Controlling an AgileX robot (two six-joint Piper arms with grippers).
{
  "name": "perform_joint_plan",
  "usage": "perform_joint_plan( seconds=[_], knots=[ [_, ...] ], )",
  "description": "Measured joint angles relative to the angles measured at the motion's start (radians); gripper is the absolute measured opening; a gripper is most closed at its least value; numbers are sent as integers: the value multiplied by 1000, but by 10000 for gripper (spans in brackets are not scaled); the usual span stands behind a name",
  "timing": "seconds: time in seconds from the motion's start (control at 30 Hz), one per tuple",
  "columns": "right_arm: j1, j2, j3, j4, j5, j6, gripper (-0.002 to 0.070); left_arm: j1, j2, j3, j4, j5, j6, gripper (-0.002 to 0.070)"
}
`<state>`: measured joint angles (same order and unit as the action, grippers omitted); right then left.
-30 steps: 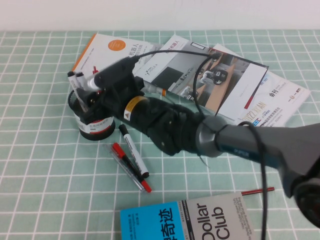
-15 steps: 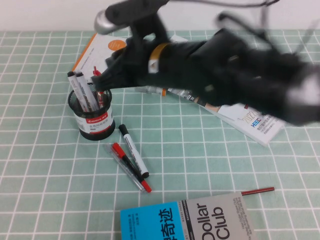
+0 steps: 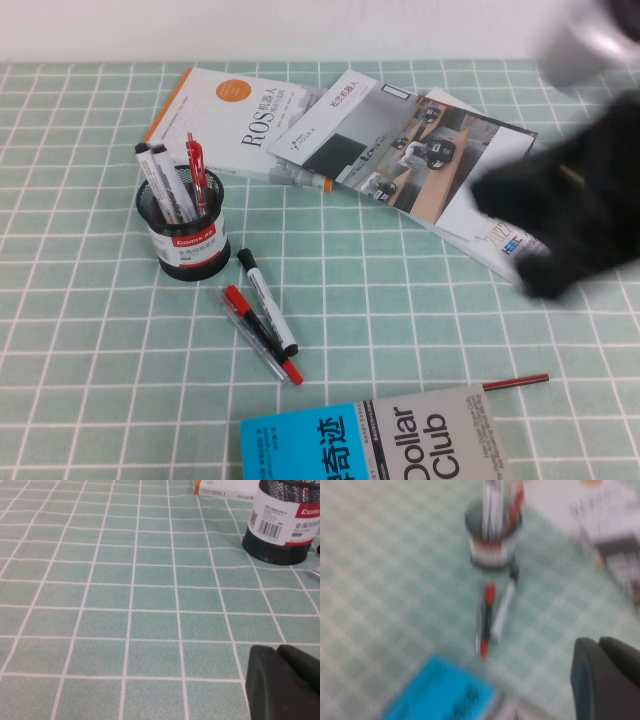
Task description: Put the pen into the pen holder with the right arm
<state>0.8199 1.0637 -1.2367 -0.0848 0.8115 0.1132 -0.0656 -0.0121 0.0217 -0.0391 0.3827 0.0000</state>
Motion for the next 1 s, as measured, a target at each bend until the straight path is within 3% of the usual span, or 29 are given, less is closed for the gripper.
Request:
perform_joint_plan(
  seconds=[0.27,0.4,0.5,0.83,1.0],
  knots=[
    [0,-288,147,-19,244,3,-19,0,0,0,0,0,0,-6],
    [0,-400,266,-68,235,79,-19,0,0,0,0,0,0,-6],
    [-27,-470,429,-131,121,129,-19,0,0,0,0,0,0,-6],
    [-640,-740,1042,-135,-509,148,-19,0,0,0,0,0,0,-6],
    [-741,-880,1192,-119,-611,148,-19,0,0,0,0,0,0,-6]
  ],
)
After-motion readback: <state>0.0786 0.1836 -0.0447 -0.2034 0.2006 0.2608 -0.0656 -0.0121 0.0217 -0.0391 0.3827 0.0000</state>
